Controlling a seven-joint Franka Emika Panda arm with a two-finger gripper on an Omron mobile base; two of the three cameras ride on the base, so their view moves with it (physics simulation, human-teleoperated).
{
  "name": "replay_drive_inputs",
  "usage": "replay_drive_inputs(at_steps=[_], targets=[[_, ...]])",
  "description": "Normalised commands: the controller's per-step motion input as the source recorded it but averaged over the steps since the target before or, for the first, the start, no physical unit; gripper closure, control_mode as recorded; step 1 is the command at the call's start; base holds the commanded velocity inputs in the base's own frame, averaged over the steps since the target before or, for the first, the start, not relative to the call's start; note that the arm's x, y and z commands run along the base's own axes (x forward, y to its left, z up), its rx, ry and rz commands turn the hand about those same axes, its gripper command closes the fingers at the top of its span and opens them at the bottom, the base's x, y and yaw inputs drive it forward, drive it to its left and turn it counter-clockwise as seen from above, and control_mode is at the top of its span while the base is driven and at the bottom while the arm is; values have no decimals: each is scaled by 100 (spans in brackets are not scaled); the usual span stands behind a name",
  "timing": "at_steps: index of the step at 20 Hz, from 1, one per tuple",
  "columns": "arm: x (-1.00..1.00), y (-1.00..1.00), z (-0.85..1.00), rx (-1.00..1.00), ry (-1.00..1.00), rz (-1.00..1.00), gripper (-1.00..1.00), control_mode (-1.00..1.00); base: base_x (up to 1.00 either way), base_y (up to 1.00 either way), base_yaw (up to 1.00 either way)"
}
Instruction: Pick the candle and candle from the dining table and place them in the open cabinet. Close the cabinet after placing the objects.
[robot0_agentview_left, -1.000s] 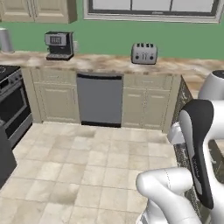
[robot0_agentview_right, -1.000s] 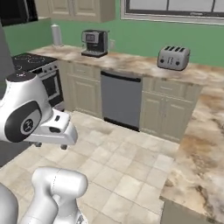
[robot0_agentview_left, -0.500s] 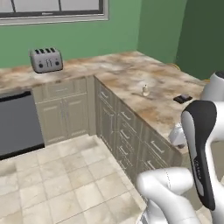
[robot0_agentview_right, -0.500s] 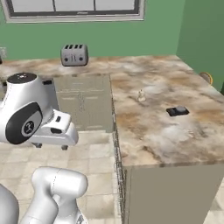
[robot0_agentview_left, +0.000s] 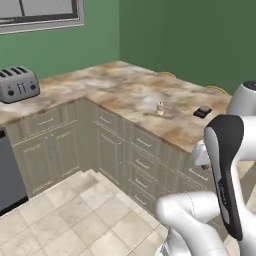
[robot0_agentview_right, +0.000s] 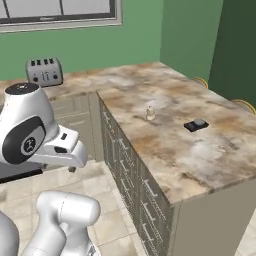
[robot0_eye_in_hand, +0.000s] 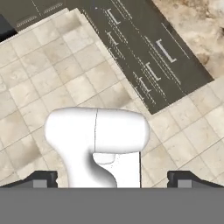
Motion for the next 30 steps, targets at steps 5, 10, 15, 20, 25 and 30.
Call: replay_drive_inputs(at_steps=[5, 10, 15, 20, 25, 30], targets=[[0, 0, 0, 0, 0, 0, -100, 100, 53, 74, -38], [0, 0, 0, 0, 0, 0, -100, 100, 73, 62, -50], [0, 0, 0, 0, 0, 0, -100, 100, 95, 58, -57], [0, 0, 0, 0, 0, 0, -100, 100, 86, 60, -60], [0, 0, 0, 0, 0, 0, -100, 100, 70, 34, -75], [0, 0, 0, 0, 0, 0, -100, 100, 81, 40, -72]])
